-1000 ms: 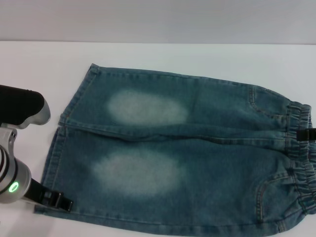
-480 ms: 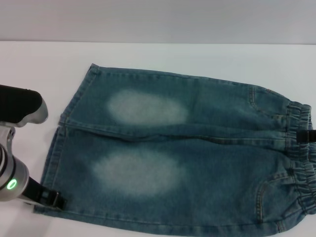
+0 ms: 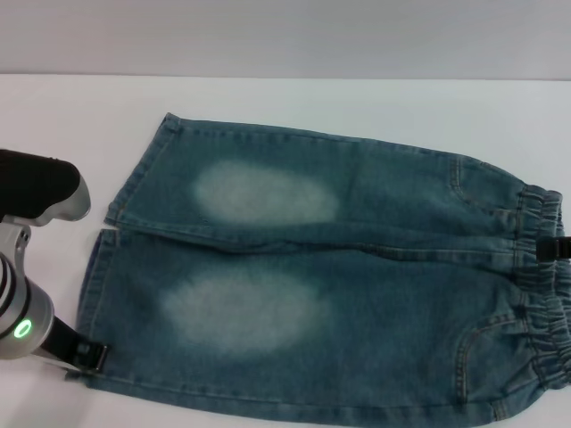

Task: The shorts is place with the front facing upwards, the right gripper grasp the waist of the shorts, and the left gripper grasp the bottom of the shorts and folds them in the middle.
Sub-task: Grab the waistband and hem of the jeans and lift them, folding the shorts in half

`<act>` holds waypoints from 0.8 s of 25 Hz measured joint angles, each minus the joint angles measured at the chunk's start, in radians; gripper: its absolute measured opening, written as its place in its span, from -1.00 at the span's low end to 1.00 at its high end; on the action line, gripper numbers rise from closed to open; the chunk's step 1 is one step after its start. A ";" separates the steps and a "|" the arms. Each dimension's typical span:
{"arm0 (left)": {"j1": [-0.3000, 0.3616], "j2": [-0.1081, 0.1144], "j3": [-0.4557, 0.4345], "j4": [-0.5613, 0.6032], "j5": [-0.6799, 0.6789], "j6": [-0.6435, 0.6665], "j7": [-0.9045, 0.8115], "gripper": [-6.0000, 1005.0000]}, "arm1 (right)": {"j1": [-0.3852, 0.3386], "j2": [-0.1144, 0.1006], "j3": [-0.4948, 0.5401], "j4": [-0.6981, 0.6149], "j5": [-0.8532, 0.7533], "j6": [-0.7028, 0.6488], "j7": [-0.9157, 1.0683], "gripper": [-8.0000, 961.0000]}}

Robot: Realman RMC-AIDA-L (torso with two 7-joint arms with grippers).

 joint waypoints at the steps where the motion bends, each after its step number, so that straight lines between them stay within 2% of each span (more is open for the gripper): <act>1: -0.001 0.000 0.000 -0.002 0.000 -0.001 0.000 -0.30 | -0.002 0.001 0.000 -0.003 0.001 -0.003 0.001 0.52; 8: -0.005 0.001 0.000 -0.046 -0.001 -0.018 0.001 -0.60 | -0.006 0.002 0.017 -0.009 0.003 -0.066 0.015 0.52; 11: -0.008 0.001 0.000 -0.051 -0.001 -0.020 0.004 -0.79 | -0.014 0.002 0.027 -0.009 0.003 -0.090 0.016 0.52; 20: -0.022 -0.001 0.003 -0.047 -0.001 -0.028 0.014 -0.79 | -0.027 0.003 0.042 0.011 -0.067 -0.158 0.024 0.52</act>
